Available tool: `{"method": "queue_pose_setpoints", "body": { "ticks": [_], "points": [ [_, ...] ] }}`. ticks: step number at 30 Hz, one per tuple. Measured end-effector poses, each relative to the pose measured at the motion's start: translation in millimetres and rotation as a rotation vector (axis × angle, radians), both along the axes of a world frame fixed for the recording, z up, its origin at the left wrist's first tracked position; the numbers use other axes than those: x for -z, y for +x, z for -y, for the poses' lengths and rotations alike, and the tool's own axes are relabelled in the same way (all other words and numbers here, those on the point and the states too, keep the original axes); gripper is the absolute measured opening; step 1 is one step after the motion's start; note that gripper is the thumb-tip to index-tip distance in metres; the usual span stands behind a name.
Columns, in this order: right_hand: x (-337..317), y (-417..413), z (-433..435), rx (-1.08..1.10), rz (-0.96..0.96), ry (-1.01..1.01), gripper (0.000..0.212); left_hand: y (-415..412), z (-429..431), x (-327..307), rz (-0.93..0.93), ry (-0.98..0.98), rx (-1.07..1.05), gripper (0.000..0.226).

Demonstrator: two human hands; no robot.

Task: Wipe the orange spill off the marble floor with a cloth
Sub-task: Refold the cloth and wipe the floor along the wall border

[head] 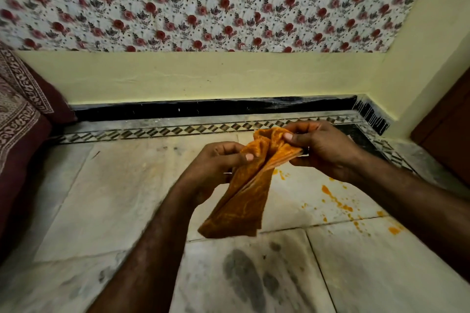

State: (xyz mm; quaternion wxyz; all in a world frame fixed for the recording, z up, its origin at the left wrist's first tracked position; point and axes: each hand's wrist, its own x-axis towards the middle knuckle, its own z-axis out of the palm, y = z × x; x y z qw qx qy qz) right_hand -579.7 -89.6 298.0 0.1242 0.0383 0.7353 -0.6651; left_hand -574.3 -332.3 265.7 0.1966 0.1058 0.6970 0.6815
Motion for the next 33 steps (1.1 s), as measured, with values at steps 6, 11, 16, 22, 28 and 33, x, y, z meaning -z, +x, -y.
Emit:
{"method": "queue_pose_setpoints", "body": {
  "ticks": [6,11,16,22,28,33],
  "points": [
    [-15.0,-3.5,-24.9,-0.08,0.027,0.056,0.014,-4.6,19.4,-3.3,0.011,-0.001,-0.243,0.022],
    [-66.4,-15.7,-52.9,0.003,-0.101,0.001,0.028,-24.1,42.1,-48.1,0.051,0.318,-0.291,0.034],
    [-14.3,-6.2,-72.7,-0.134,0.165,0.025,0.076,-17.4,54.5,-26.5,0.137,0.015,-0.025,0.058],
    [32.8,4.0,-52.0,0.018,0.208,-0.004,0.042,-4.8,42.6,23.7,0.244,0.087,-0.11,0.044],
    [32.5,-8.9,-53.1,0.159,0.117,-0.141,0.044,-13.9,54.4,32.9,0.224,0.154,-0.148,0.063],
    [26.7,-16.1,-57.6,0.21,0.047,-0.139,0.049,-25.1,65.6,36.2,0.288,0.241,-0.404,0.085]
  ]
}}
